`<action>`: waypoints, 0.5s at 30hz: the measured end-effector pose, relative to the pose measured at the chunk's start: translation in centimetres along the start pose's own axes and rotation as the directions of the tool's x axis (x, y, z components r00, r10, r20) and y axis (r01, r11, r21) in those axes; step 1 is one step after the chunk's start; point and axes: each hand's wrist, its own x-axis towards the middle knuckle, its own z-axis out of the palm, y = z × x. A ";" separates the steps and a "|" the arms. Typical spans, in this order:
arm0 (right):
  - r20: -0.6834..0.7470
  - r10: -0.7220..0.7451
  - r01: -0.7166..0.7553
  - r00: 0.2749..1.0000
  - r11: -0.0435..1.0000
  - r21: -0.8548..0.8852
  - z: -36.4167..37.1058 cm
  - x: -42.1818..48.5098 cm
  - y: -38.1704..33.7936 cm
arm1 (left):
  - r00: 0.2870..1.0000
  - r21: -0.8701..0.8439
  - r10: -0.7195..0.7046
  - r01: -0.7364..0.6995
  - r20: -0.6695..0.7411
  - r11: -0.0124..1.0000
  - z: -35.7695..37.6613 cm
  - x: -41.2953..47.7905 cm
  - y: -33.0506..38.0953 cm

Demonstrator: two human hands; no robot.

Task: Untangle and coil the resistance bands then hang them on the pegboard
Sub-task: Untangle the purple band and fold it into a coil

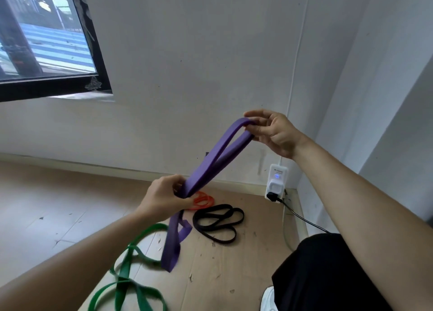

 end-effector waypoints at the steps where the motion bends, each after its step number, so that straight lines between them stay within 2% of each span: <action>1: 0.002 0.020 -0.020 1.000 0.997 -0.074 -0.4 -0.1 0.4 | 1.000 0.037 -0.012 0.012 0.002 0.999 -0.4 0.1 -0.5; 5: 0.026 0.054 -0.043 0.998 0.950 -0.309 -1.1 -0.2 0.9 | 0.990 0.064 -0.090 0.084 0.104 0.994 -2.1 0.6 -2.3; 8: 0.026 0.031 -0.017 0.999 0.909 -0.416 -1.1 -0.2 1.0 | 0.981 0.035 -0.081 0.076 0.175 0.996 -3.2 0.7 -2.8; 11: 0.032 0.030 -0.011 0.999 0.879 -0.477 -1.4 -0.4 1.1 | 0.982 0.032 -0.038 0.033 0.184 0.999 -4.1 0.8 -3.4; 15: 0.021 0.078 -0.052 0.997 0.818 -0.572 -2.5 -0.9 1.7 | 0.986 -0.069 -0.011 0.023 0.169 0.997 -6.1 0.7 -3.1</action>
